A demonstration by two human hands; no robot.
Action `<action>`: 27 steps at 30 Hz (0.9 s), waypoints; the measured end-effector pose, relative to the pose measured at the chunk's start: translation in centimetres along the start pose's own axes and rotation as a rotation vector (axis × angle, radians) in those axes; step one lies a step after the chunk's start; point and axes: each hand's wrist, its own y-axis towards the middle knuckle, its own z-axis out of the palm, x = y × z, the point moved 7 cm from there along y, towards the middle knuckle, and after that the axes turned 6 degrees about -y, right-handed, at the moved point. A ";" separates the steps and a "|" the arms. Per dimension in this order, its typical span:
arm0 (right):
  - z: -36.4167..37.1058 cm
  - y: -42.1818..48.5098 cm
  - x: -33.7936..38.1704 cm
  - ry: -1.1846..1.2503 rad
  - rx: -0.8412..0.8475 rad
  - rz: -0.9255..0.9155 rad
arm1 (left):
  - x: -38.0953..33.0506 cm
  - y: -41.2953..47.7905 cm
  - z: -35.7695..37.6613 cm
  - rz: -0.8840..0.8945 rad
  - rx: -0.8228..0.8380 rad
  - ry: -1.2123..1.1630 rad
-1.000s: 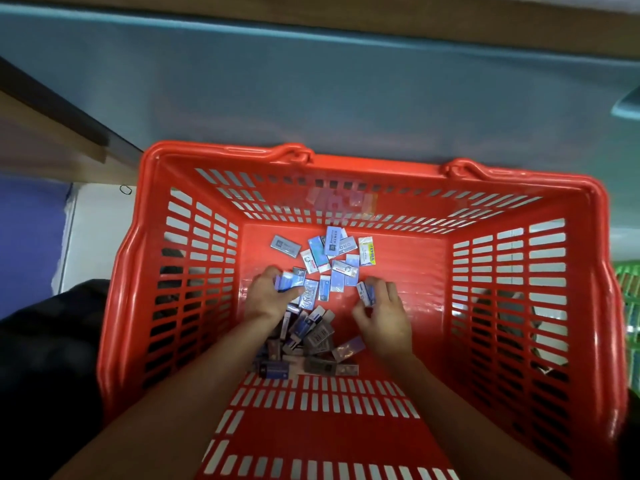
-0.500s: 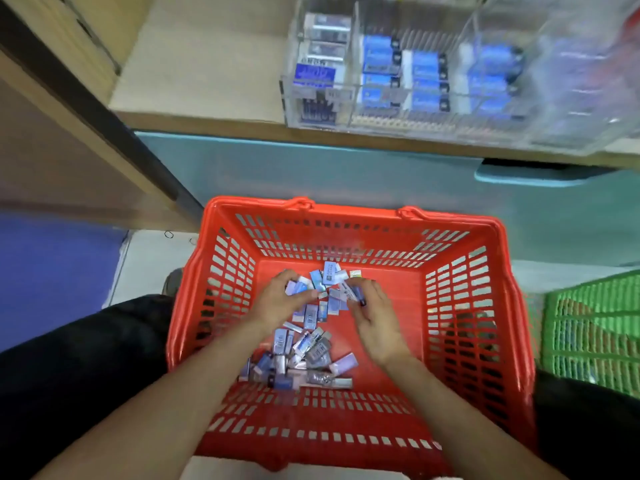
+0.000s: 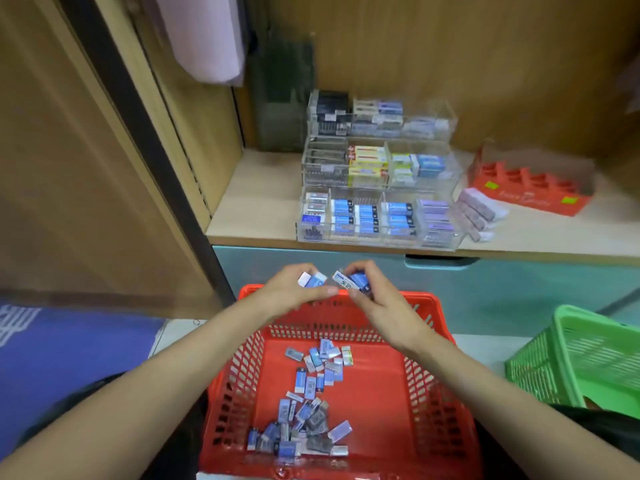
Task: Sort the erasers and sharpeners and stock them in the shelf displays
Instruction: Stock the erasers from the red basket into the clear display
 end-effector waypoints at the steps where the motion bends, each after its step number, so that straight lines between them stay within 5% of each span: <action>1: -0.6 -0.2 0.9 0.012 0.014 -0.011 | -1.0 -0.3 0.1 0.019 -0.004 -0.016; 10: -2.4 -0.7 2.5 0.041 0.102 0.008 | -3.8 -1.6 1.4 0.072 0.087 -0.186; 16: -1.1 0.7 -0.1 0.740 -0.140 0.284 | -3.1 0.2 1.1 0.006 -0.007 -0.274; 27: -3.9 2.3 -0.5 0.567 -0.323 0.233 | -2.1 1.2 0.2 -0.150 -0.021 -0.433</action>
